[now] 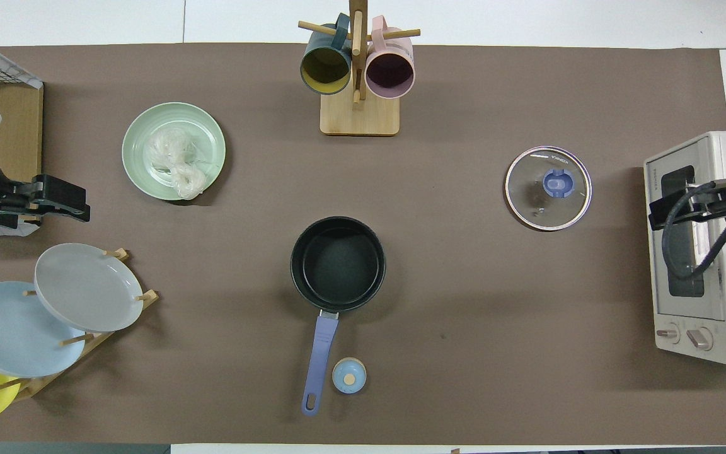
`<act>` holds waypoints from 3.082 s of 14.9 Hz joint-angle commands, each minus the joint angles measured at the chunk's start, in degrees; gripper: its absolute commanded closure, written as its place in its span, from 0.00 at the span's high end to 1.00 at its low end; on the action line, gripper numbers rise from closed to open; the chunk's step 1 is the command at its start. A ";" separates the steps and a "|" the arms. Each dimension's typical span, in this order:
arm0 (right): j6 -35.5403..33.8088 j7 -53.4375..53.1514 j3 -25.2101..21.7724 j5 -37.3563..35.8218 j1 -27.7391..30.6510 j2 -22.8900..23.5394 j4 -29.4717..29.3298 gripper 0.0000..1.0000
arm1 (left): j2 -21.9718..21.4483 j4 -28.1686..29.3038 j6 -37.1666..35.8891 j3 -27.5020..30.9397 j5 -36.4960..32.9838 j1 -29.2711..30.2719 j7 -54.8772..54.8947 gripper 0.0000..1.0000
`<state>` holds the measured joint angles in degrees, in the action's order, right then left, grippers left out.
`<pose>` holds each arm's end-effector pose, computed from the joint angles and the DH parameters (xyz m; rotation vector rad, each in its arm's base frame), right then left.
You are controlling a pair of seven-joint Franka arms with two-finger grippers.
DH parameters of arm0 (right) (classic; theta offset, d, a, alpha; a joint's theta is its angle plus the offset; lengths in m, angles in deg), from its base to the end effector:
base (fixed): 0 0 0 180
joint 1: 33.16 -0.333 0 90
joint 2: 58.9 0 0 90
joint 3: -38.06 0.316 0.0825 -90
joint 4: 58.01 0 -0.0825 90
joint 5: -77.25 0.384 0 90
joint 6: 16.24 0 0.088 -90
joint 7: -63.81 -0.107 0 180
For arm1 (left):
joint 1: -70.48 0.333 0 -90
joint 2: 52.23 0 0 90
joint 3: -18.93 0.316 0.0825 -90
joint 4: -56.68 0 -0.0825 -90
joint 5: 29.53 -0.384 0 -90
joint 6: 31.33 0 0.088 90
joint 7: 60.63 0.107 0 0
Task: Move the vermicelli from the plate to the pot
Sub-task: 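Reach the left gripper toward the vermicelli on the green plate, then grasp the vermicelli with the left gripper while the right gripper grasps the lid, then carry the vermicelli over the black saucepan with the left gripper and release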
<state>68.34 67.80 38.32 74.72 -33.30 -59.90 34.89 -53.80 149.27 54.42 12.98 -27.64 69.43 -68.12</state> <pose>0.5372 -0.0013 0.6029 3.0928 0.1164 -0.2000 0.5325 -0.0699 0.6121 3.1197 0.0122 -0.1486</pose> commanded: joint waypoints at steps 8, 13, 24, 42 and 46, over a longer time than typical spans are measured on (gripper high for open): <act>0.94 0.49 0.36 1.48 0.66 -0.67 0.62 1.00 | 3.75 0.49 6.68 0.59 1.79 -0.01 -1.91 1.00; 1.20 1.28 0.79 1.48 0.14 -0.93 1.05 1.00 | 23.52 -4.61 21.00 0.68 1.62 -0.62 -2.96 1.00; 27.74 6.47 0.88 1.74 -1.36 13.56 6.41 1.00 | 32.43 -2.34 35.17 0.94 -0.22 -0.98 -11.31 0.83; 41.72 4.71 0.88 3.76 -1.36 22.54 12.74 0.99 | 9.67 -11.12 4.08 -1.60 12.69 -8.17 -30.35 0.00; 41.38 7.08 0.88 3.76 -1.27 22.45 12.92 0.84 | 3.62 0.16 11.14 -1.87 12.96 -18.01 -38.12 0.00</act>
<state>108.83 72.60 39.02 77.11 -35.04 -36.57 46.43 -46.24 139.25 59.18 10.22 -16.04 55.02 -104.39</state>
